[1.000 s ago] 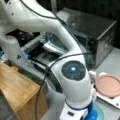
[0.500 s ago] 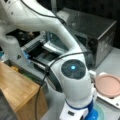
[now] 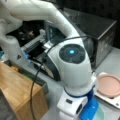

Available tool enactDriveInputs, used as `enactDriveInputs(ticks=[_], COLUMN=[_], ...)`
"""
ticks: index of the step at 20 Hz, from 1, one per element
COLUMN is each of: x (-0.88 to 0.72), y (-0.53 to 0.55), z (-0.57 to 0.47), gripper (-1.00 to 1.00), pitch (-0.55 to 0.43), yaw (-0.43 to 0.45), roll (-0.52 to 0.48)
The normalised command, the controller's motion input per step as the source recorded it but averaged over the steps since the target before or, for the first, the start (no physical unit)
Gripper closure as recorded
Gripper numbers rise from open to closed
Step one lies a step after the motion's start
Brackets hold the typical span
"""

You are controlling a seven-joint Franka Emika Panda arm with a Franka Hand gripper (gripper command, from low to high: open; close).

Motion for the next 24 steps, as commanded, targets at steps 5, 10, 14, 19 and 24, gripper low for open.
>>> enactDriveInputs(ticks=[5,10,14,19,24], x=[-0.34,-0.62,-0.72,-0.66,-0.51], y=[0.39,0.44,0.44,0.34,0.22], z=[0.22,0.19,0.04,-0.07,-0.08], gripper=[-1.00,-1.00,-1.00,-1.00,-1.00], pitch=[0.025,-0.007,-0.065,-0.123,-0.178], yaw=[-0.157,-0.166,-0.159,-0.127,-0.086], roll=[-0.033,-0.080,-0.136,-0.148,-0.084])
